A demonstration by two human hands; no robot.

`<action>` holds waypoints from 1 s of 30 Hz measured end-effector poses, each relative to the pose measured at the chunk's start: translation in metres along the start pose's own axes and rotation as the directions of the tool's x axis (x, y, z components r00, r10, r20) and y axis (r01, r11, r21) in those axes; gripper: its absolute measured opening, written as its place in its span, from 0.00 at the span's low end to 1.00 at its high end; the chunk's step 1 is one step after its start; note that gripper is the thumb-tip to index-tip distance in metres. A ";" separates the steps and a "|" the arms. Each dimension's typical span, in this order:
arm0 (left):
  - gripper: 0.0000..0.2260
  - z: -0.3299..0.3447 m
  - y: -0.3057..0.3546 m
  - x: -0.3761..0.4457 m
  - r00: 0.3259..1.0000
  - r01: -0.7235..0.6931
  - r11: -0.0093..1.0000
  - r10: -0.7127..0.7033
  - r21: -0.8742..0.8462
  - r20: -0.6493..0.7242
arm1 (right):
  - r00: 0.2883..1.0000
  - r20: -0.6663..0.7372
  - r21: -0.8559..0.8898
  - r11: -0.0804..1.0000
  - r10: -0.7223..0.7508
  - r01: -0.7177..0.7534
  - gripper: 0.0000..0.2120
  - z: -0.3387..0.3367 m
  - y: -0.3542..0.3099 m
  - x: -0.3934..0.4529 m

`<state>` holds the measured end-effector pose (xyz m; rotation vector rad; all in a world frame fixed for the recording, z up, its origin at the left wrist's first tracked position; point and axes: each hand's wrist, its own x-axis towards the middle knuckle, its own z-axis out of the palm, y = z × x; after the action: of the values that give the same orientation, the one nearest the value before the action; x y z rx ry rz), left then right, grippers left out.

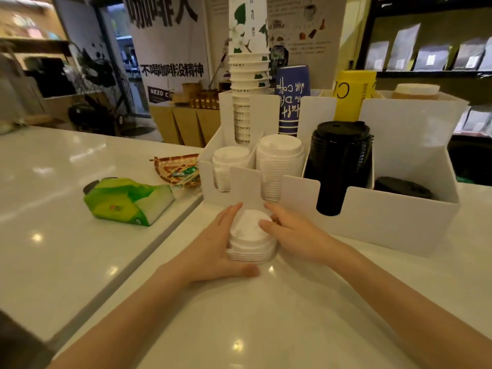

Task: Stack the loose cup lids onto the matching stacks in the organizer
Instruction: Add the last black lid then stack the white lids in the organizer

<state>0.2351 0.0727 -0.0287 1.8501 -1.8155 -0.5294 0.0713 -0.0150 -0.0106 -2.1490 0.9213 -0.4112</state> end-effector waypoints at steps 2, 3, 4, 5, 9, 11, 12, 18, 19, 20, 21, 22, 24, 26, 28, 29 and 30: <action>0.50 -0.001 -0.001 0.000 1.000 -0.015 1.000 0.015 0.006 -0.014 | 1.000 -0.006 -0.027 1.000 0.005 -0.005 0.23 0.003 0.002 0.000; 0.48 -0.002 -0.001 0.000 0.999 -0.024 1.000 0.024 0.013 -0.028 | 1.000 -0.014 -0.031 1.000 -0.001 0.001 0.21 0.003 0.002 -0.001; 0.47 -0.003 -0.002 0.000 0.999 -0.033 0.999 0.034 0.022 -0.041 | 1.000 -0.022 -0.030 1.000 -0.008 0.007 0.20 0.004 0.002 -0.001; 0.46 -0.003 -0.002 0.000 0.998 -0.040 0.999 0.042 0.032 -0.052 | 1.000 -0.029 -0.022 1.000 -0.011 0.010 0.19 0.005 0.002 -0.002; 0.43 -0.004 -0.001 0.000 0.992 -0.077 0.996 0.081 0.040 -0.093 | 0.999 -0.053 0.075 0.997 -0.001 0.005 0.14 0.008 0.004 -0.003; 0.41 -0.005 0.001 -0.001 0.987 -0.100 0.994 0.103 0.033 -0.126 | 0.998 -0.069 0.119 0.993 0.007 0.001 0.14 0.009 0.005 -0.003; 0.41 -0.006 0.002 -0.001 0.984 -0.107 0.994 0.109 0.020 -0.141 | 0.997 -0.079 0.136 0.991 0.012 -0.001 0.14 0.010 0.004 -0.002; 0.37 -0.011 -0.006 0.000 0.958 -0.131 0.985 0.096 -0.114 -0.270 | 0.993 -0.121 0.223 0.975 0.010 0.017 0.14 0.007 -0.010 -0.001; 0.37 -0.014 -0.007 0.002 0.951 -0.134 0.983 0.093 -0.122 -0.294 | 0.992 -0.124 0.219 0.975 0.002 0.025 0.15 0.004 -0.015 0.000; 0.37 -0.019 -0.008 0.003 0.943 -0.145 0.981 0.098 -0.129 -0.317 | 0.991 -0.132 0.203 0.978 -0.015 0.042 0.16 0.001 -0.021 0.002; 0.36 -0.025 -0.008 0.004 0.933 -0.169 0.977 0.115 -0.133 -0.340 | 0.988 -0.147 0.171 0.983 -0.042 0.067 0.16 -0.002 -0.027 0.004; 0.36 -0.031 -0.008 0.006 0.922 -0.198 0.971 0.140 -0.130 -0.362 | 0.984 -0.163 0.126 0.987 -0.075 0.096 0.16 -0.006 -0.035 0.007; 0.34 -0.047 -0.009 0.011 0.897 -0.253 0.960 0.187 -0.117 -0.401 | 0.973 -0.190 0.048 0.989 -0.129 0.141 0.16 -0.013 -0.052 0.014; 0.34 -0.063 -0.011 0.020 0.875 -0.286 0.953 0.216 -0.102 -0.434 | 0.963 -0.228 0.003 0.989 -0.146 0.151 0.19 -0.020 -0.068 0.024; 0.34 -0.081 -0.011 0.032 0.857 -0.299 0.951 0.229 -0.082 -0.461 | 0.951 -0.270 -0.045 0.988 -0.153 0.146 0.21 -0.028 -0.084 0.036; 0.34 -0.089 -0.011 0.040 0.848 -0.312 0.947 0.240 -0.079 -0.473 | 0.943 -0.290 -0.071 0.987 -0.162 0.148 0.20 -0.032 -0.091 0.043; 0.34 -0.096 -0.012 0.048 0.838 -0.328 0.942 0.254 -0.073 -0.482 | 0.938 -0.304 -0.097 0.985 -0.168 0.145 0.19 -0.035 -0.098 0.050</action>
<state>0.3031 0.0315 0.0450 1.4043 -1.6260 -0.0879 0.1341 -0.0247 0.0857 -2.2728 0.9488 -0.8278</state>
